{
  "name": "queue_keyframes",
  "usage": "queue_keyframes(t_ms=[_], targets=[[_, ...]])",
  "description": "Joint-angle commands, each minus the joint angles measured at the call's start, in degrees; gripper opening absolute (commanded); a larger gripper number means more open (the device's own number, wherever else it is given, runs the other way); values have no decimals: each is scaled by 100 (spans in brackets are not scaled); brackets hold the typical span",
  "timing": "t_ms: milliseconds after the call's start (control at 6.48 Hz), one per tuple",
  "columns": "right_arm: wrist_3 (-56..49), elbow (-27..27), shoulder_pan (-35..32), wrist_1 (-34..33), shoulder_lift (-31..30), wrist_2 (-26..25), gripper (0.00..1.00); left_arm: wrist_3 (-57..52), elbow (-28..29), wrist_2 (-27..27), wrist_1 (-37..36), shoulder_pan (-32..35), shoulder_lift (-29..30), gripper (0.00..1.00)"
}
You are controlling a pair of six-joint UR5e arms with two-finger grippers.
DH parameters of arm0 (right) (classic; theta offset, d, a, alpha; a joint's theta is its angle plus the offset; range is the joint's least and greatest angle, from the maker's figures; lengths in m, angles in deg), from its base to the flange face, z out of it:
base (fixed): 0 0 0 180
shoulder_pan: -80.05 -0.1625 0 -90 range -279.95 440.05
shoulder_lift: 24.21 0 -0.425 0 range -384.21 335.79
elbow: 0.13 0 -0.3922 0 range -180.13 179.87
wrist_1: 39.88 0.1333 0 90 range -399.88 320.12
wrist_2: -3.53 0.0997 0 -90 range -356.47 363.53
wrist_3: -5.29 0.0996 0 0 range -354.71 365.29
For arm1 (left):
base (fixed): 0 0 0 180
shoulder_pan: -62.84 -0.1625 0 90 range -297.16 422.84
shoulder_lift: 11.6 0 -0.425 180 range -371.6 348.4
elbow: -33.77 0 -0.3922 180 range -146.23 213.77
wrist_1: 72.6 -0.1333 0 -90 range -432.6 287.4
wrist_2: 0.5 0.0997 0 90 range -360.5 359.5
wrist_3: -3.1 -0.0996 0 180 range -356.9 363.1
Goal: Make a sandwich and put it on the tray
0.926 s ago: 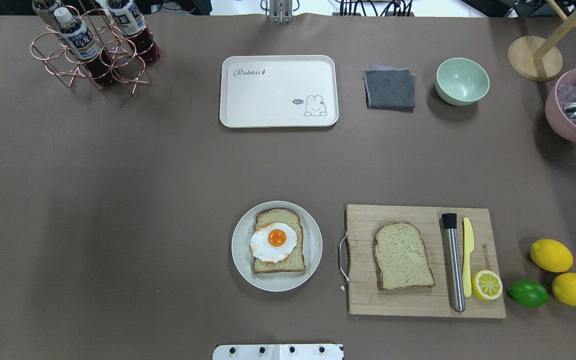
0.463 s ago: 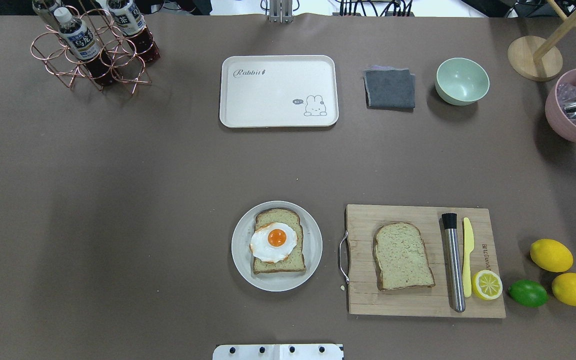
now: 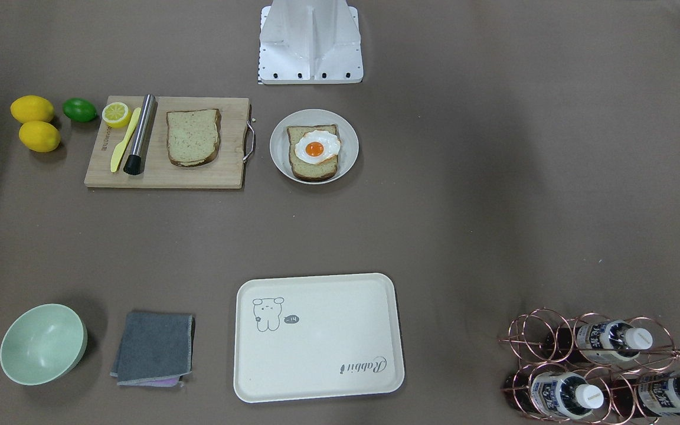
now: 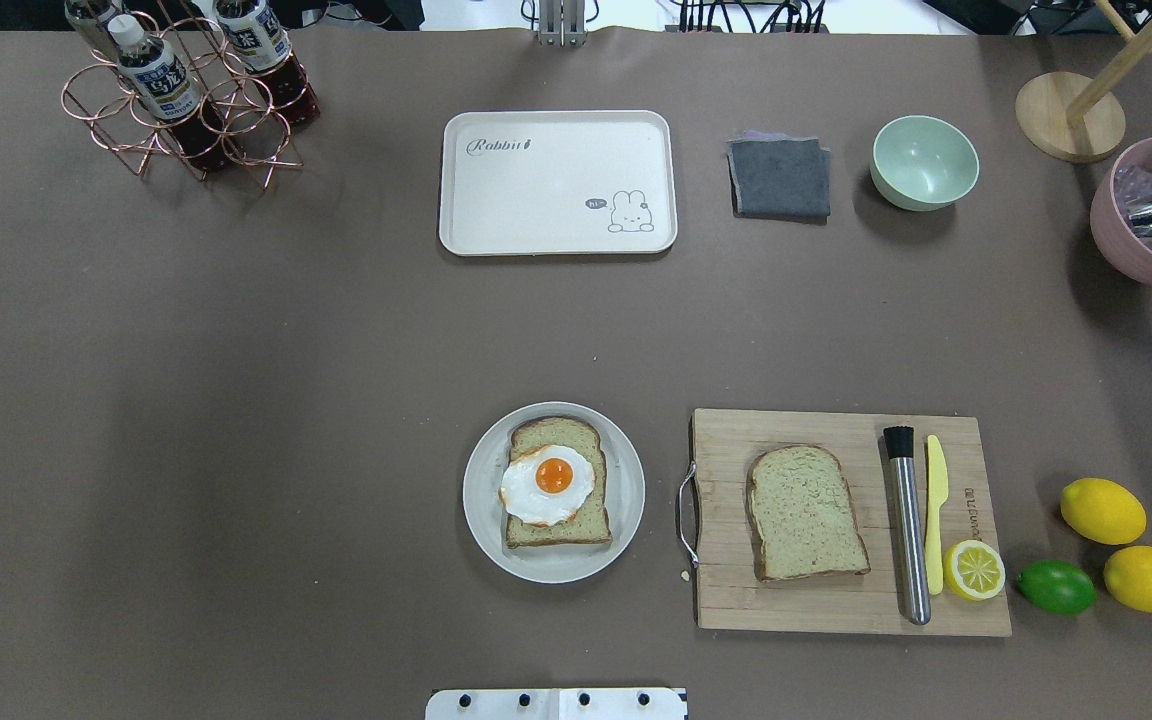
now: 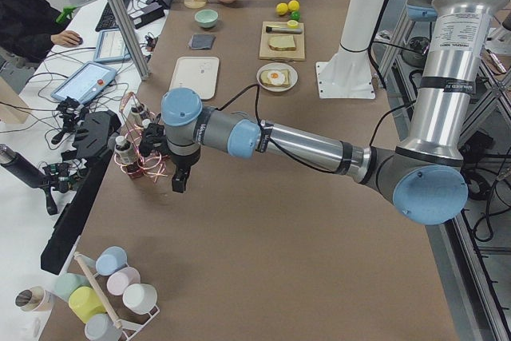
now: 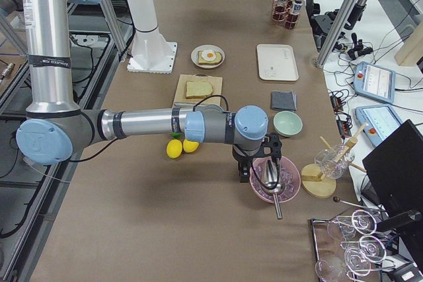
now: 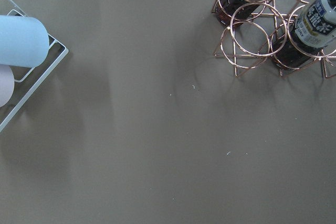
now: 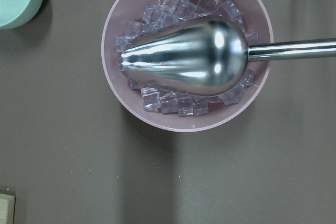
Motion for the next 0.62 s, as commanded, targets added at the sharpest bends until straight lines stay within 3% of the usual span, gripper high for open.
queue_keyframes(t_ms=[0, 463], targets=[[15, 50, -17, 2, -44, 9, 99, 17, 15, 5, -13, -50, 57, 98], [234, 50, -17, 2, 78, 0, 99, 0, -1, -4, 4, -50, -126, 98]])
